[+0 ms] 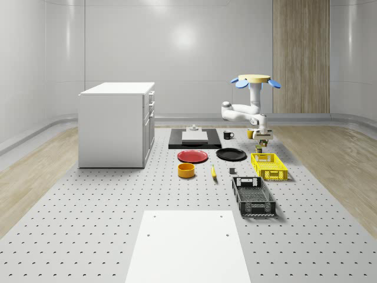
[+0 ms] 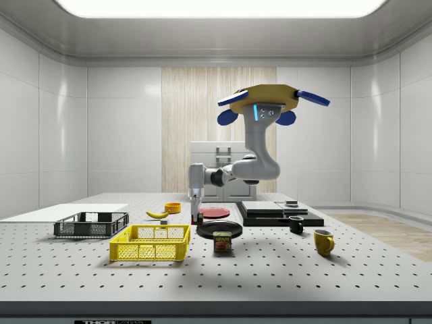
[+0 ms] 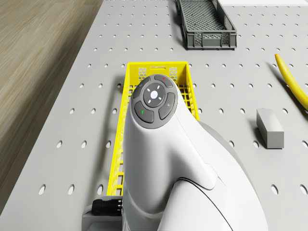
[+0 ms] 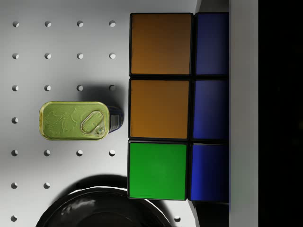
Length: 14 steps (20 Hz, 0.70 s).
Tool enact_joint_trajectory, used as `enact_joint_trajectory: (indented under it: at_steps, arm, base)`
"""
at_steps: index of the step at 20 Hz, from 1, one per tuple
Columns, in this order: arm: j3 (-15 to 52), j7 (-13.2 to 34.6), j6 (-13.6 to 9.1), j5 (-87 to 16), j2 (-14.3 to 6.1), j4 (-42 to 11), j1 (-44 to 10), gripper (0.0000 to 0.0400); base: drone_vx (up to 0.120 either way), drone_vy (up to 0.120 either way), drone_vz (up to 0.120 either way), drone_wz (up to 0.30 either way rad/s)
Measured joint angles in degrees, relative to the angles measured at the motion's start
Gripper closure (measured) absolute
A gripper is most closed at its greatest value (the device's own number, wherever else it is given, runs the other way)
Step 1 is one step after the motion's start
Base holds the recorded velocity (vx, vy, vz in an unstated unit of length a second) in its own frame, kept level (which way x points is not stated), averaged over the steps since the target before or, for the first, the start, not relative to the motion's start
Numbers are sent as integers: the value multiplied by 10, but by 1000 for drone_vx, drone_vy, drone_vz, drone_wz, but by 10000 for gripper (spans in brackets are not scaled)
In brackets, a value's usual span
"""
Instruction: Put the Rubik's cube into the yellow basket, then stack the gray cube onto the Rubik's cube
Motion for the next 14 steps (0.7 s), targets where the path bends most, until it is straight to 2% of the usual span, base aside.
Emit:
enact_joint_trajectory:
  at_steps: [14]
  arm:
    - [1,1,6,3,-7,0,-1,79]
  base:
    - [120,0,0,0]
